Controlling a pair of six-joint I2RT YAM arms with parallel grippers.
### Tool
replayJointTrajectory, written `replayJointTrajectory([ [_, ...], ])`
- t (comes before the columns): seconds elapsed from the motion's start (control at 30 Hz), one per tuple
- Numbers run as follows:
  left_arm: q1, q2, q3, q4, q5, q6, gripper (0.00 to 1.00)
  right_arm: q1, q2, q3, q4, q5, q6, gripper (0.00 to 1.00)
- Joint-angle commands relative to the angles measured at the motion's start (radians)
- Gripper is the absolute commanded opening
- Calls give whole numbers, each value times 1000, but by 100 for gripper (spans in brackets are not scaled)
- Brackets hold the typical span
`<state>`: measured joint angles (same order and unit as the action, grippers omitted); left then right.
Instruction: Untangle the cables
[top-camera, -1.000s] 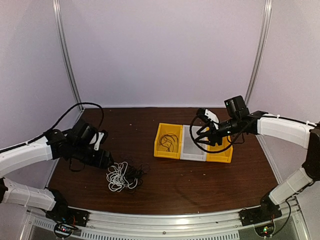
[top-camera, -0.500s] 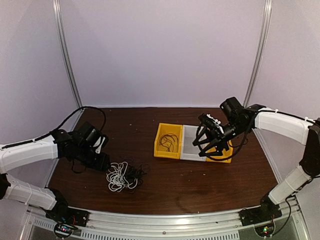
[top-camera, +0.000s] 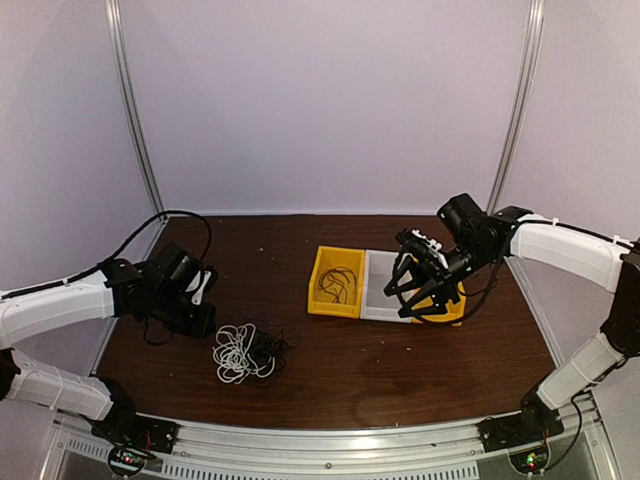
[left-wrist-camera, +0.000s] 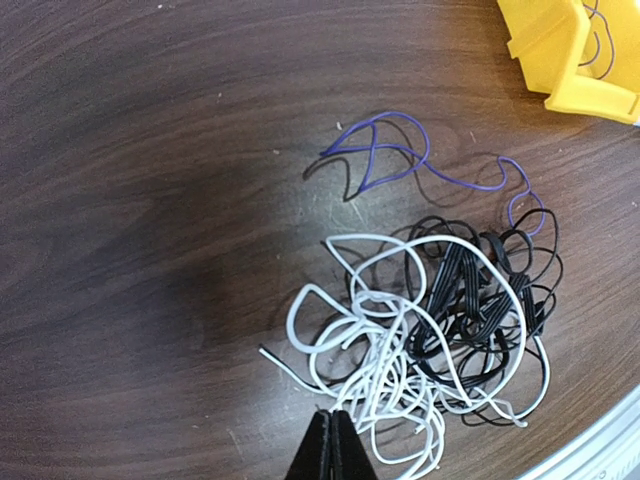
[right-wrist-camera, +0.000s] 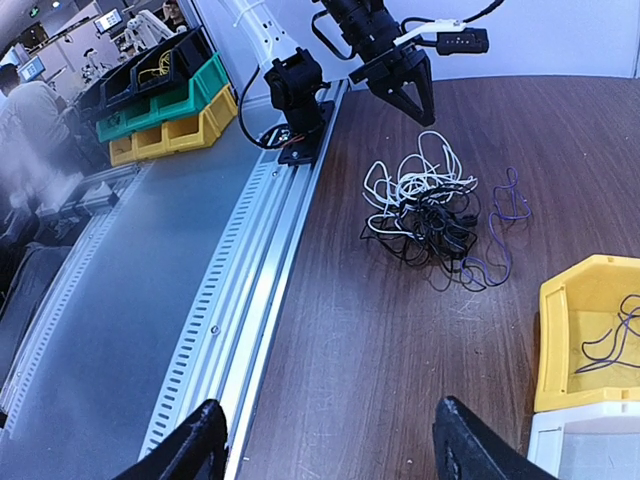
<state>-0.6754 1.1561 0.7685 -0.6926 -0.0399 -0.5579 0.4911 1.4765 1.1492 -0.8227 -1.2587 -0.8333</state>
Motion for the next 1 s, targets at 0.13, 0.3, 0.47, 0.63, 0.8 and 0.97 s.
replayJointTrajectory([
  [0.13,-3,-38,50,20,-7,17,0,224,-17,213,130,145,229,70],
  [0.3,-3,-32,64,13,-20,-4,34,288,0,344,149,23,338,72],
  [0.47,-3,21,65,28,-26,-5,51,328,21,457,192,-114,463,72],
  [0.63,-3,40,43,55,-7,6,46,351,27,494,165,-112,457,72],
  [0.8,-3,30,43,59,0,22,28,351,14,465,164,-68,442,72],
  [0.97,-3,35,38,68,16,35,4,351,2,446,156,-24,421,73],
])
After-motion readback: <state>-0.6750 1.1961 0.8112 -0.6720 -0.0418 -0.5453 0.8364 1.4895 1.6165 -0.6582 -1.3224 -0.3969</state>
